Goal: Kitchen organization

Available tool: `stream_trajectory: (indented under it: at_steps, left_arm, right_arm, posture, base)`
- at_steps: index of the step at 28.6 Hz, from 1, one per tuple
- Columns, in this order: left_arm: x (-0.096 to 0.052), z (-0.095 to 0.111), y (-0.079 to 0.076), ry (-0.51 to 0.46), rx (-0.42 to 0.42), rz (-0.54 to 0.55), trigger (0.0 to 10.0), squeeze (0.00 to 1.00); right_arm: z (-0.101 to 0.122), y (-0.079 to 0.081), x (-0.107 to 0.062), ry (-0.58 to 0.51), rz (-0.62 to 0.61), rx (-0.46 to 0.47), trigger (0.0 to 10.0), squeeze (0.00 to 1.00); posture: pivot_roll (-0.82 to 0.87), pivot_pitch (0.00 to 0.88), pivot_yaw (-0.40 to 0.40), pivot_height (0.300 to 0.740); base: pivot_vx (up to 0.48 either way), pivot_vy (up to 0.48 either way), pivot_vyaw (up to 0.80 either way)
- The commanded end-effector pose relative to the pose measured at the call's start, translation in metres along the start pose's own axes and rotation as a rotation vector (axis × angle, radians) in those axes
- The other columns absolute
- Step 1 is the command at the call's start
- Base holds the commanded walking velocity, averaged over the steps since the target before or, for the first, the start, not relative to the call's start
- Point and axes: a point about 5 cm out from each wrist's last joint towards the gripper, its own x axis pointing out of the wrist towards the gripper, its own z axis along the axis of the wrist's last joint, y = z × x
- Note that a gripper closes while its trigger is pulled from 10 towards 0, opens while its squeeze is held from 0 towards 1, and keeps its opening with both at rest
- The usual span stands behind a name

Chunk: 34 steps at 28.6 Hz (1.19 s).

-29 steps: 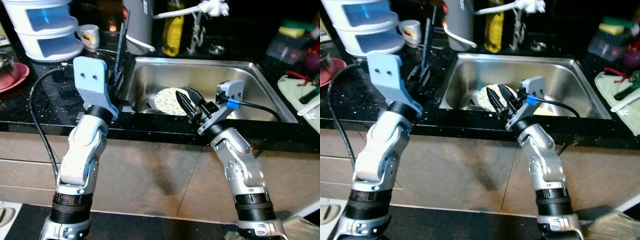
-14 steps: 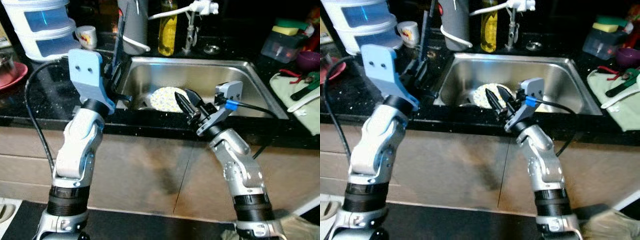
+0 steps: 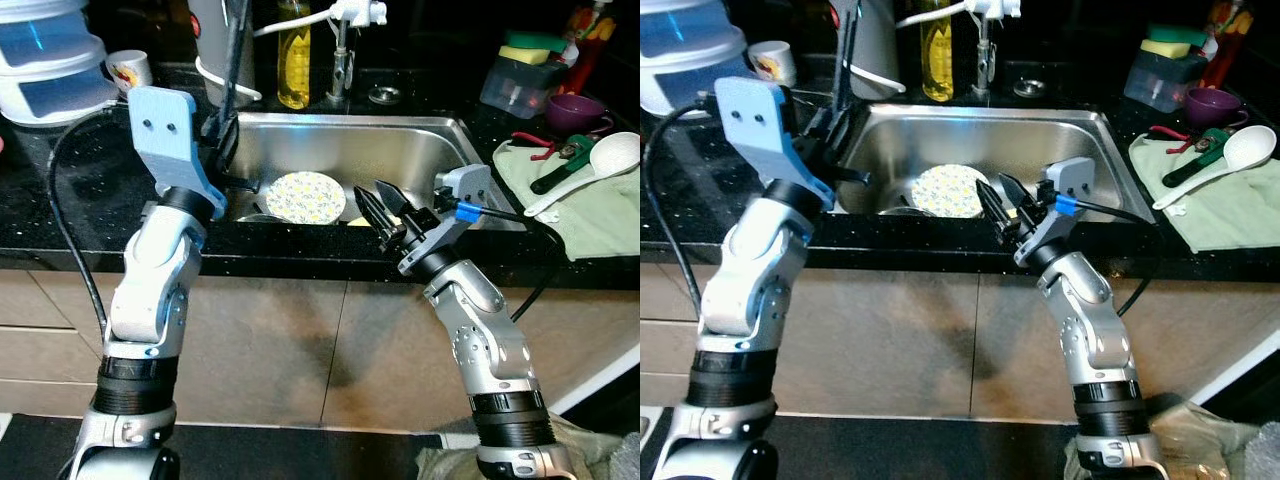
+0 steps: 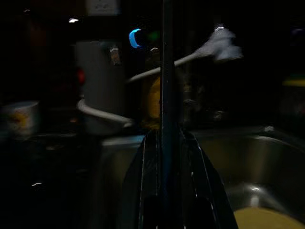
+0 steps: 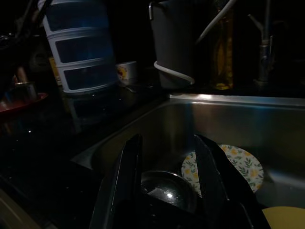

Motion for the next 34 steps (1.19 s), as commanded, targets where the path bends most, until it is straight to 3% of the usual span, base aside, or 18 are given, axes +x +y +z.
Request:
stream_trajectory:
  at_steps: [1, 5, 6, 8, 11, 14, 17, 18, 19, 21, 22, 29, 34]
  left_arm:
    - [0.004, 0.002, 0.007, -0.005, 0.011, 0.015, 10.0, 0.00]
    - [0.021, -0.015, 0.042, 0.119, 0.154, 0.105, 10.0, 0.00]
    - [0.021, -0.015, 0.042, 0.119, 0.154, 0.105, 10.0, 0.00]
    - [0.029, -0.019, 0.052, 0.136, 0.301, 0.114, 10.0, 0.00]
    - [0.037, -0.019, 0.061, 0.128, 0.363, 0.121, 10.0, 0.00]
    - [0.044, -0.022, 0.063, 0.149, 0.373, 0.118, 10.0, 0.00]
    - [0.050, -0.027, 0.063, 0.182, 0.323, 0.110, 10.0, 0.00]
    - [0.052, -0.029, 0.062, 0.190, 0.302, 0.095, 10.0, 0.04]
    - [0.054, -0.030, 0.059, 0.192, 0.296, 0.078, 10.0, 0.49]
    - [0.054, -0.030, 0.059, 0.192, 0.296, 0.078, 10.0, 0.49]
    - [0.059, -0.031, 0.050, 0.184, 0.274, 0.025, 10.0, 1.00]
    - [0.066, -0.028, 0.034, 0.146, 0.213, -0.053, 10.0, 1.00]
    - [0.074, -0.015, 0.020, 0.054, 0.165, -0.117, 10.0, 1.00]
  right_arm:
    - [-0.002, 0.000, 0.000, 0.014, -0.003, -0.006, 10.0, 0.00]
    - [-0.002, 0.000, -0.001, 0.023, -0.010, -0.020, 10.0, 0.00]
    - [-0.002, 0.000, -0.001, 0.023, -0.010, -0.020, 10.0, 0.00]
    - [-0.001, -0.001, -0.002, 0.025, -0.015, -0.027, 10.0, 0.00]
    - [0.000, -0.002, -0.005, 0.029, -0.018, -0.035, 10.0, 0.00]
    - [0.002, -0.003, -0.008, 0.032, -0.020, -0.044, 10.0, 0.00]
    - [0.004, -0.003, -0.011, 0.036, -0.022, -0.051, 10.0, 0.00]
    - [0.005, -0.003, -0.013, 0.038, -0.023, -0.053, 10.0, 0.00]
    - [0.006, -0.003, -0.015, 0.040, -0.025, -0.056, 10.0, 0.00]
    - [0.006, -0.003, -0.015, 0.040, -0.025, -0.056, 10.0, 0.00]
    - [0.007, -0.003, -0.019, 0.046, -0.031, -0.058, 10.0, 0.00]
    - [0.008, -0.004, -0.023, 0.055, -0.038, -0.060, 10.0, 0.00]
    - [0.008, -0.002, -0.019, 0.057, -0.034, -0.056, 10.0, 0.00]
  posture:
    - [0.07, 0.031, -0.039, 0.740]
    - [0.06, 0.035, -0.035, 0.740]
    - [0.06, 0.035, -0.035, 0.740]
    - [0.05, 0.041, -0.033, 0.740]
    - [0.03, 0.050, -0.032, 0.740]
    - [0.02, 0.056, -0.029, 0.740]
    - [0.00, 0.069, -0.027, 0.740]
    - [-0.01, 0.077, -0.026, 0.740]
    - [-0.02, 0.084, -0.025, 0.740]
    - [-0.02, 0.084, -0.025, 0.740]
    - [-0.03, 0.094, -0.026, 0.740]
    - [-0.04, 0.099, -0.029, 0.740]
    - [-0.02, 0.093, -0.037, 0.740]
  base:
    - [0.000, 0.000, 0.00]
    - [0.000, 0.000, 0.00]
    - [0.000, 0.000, 0.00]
    - [0.000, 0.000, 0.00]
    - [0.000, 0.000, 0.00]
    - [0.000, 0.000, 0.00]
    - [0.000, 0.000, 0.00]
    - [0.000, 0.000, 0.00]
    - [0.000, 0.000, 0.00]
    - [0.000, 0.000, 0.00]
    - [0.000, 0.000, 0.00]
    - [0.000, 0.000, 0.00]
    - [0.000, 0.000, 0.00]
